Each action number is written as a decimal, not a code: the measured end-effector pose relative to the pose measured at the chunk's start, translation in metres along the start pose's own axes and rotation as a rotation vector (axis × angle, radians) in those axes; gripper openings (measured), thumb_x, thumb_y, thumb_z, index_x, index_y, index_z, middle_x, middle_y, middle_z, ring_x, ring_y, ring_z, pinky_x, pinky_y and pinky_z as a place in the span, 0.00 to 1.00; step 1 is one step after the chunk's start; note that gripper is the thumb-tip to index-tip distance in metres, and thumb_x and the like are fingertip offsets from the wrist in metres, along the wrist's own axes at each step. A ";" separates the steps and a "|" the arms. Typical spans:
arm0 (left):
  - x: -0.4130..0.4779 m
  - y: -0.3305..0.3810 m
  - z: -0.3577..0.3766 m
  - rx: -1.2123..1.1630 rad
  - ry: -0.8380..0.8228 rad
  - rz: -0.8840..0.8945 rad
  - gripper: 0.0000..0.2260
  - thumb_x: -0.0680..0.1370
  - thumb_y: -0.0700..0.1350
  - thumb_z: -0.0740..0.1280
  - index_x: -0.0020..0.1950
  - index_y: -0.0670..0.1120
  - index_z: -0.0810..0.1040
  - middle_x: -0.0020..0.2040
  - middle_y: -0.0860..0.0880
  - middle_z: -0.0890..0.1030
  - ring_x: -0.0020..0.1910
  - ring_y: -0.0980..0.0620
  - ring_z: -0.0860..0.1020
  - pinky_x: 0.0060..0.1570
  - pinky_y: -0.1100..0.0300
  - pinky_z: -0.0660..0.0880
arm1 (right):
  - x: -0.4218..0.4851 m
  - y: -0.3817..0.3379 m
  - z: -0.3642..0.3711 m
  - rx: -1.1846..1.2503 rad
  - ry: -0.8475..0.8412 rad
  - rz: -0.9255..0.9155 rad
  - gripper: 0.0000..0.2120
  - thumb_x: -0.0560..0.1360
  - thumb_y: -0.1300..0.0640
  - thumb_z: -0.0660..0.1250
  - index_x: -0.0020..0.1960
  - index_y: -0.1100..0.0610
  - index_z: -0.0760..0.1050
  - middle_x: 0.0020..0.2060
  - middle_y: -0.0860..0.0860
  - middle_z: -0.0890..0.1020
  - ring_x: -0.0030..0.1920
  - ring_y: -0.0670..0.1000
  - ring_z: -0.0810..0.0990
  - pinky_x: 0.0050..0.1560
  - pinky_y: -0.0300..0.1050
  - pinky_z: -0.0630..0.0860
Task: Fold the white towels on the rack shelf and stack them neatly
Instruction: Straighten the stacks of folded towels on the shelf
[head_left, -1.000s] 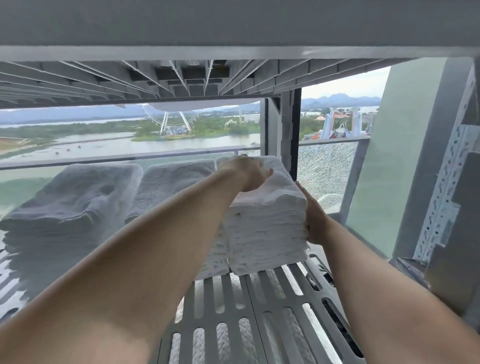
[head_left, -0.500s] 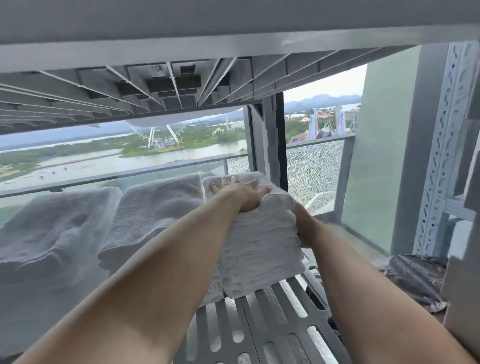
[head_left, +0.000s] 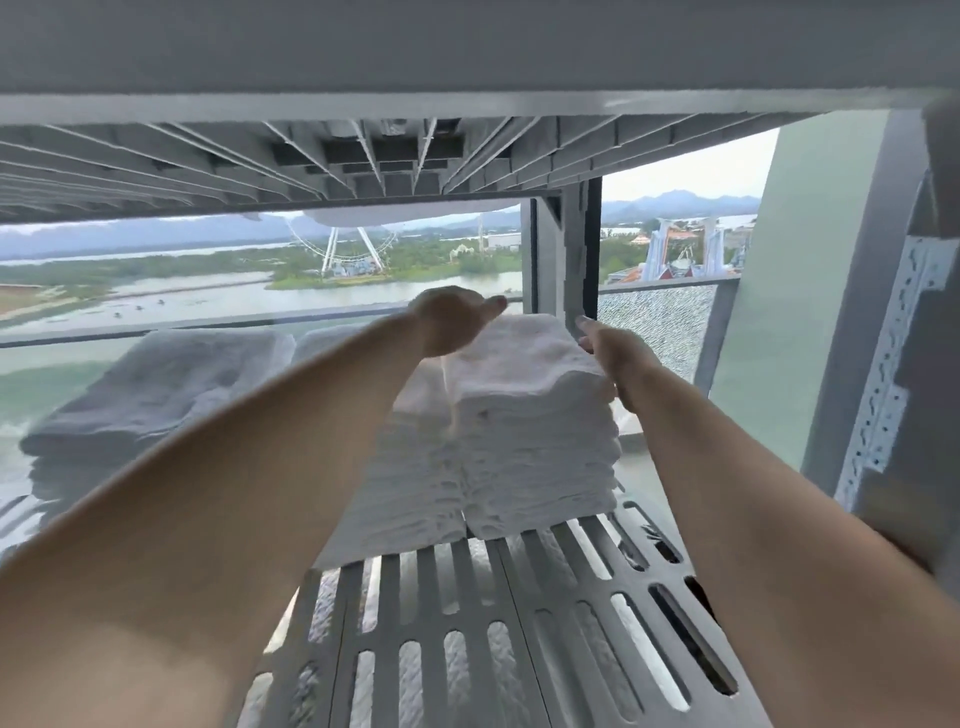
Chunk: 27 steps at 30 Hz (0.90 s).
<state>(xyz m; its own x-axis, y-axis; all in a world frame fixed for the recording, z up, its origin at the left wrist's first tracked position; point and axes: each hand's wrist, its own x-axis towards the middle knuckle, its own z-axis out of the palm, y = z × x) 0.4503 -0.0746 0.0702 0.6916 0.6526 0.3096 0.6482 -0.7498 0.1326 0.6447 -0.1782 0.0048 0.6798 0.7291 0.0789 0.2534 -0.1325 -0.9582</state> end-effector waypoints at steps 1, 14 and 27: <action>-0.009 -0.009 -0.002 -0.009 0.015 -0.013 0.28 0.85 0.62 0.49 0.69 0.44 0.76 0.71 0.42 0.76 0.67 0.42 0.73 0.56 0.55 0.65 | -0.003 -0.008 0.003 -0.165 0.053 -0.079 0.24 0.79 0.40 0.62 0.61 0.60 0.80 0.57 0.56 0.83 0.55 0.57 0.80 0.55 0.50 0.74; -0.060 -0.019 0.018 -0.098 0.164 -0.142 0.17 0.83 0.55 0.58 0.67 0.51 0.78 0.67 0.47 0.79 0.64 0.45 0.76 0.62 0.52 0.73 | -0.090 0.032 0.079 -0.668 0.458 -1.107 0.21 0.80 0.50 0.57 0.71 0.55 0.70 0.73 0.55 0.71 0.77 0.58 0.63 0.75 0.61 0.58; 0.065 -0.004 0.046 -0.050 -0.023 -0.080 0.26 0.81 0.67 0.52 0.75 0.58 0.69 0.77 0.48 0.69 0.74 0.43 0.68 0.73 0.47 0.65 | -0.080 0.107 0.104 -0.783 0.469 -1.164 0.44 0.75 0.35 0.66 0.80 0.60 0.57 0.80 0.61 0.55 0.80 0.65 0.52 0.74 0.71 0.56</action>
<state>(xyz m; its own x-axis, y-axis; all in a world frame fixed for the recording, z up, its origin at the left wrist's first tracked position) 0.5077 -0.0243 0.0470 0.6459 0.7123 0.2749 0.6852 -0.6996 0.2028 0.5456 -0.1810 -0.1325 -0.0447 0.4184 0.9072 0.9942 -0.0703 0.0814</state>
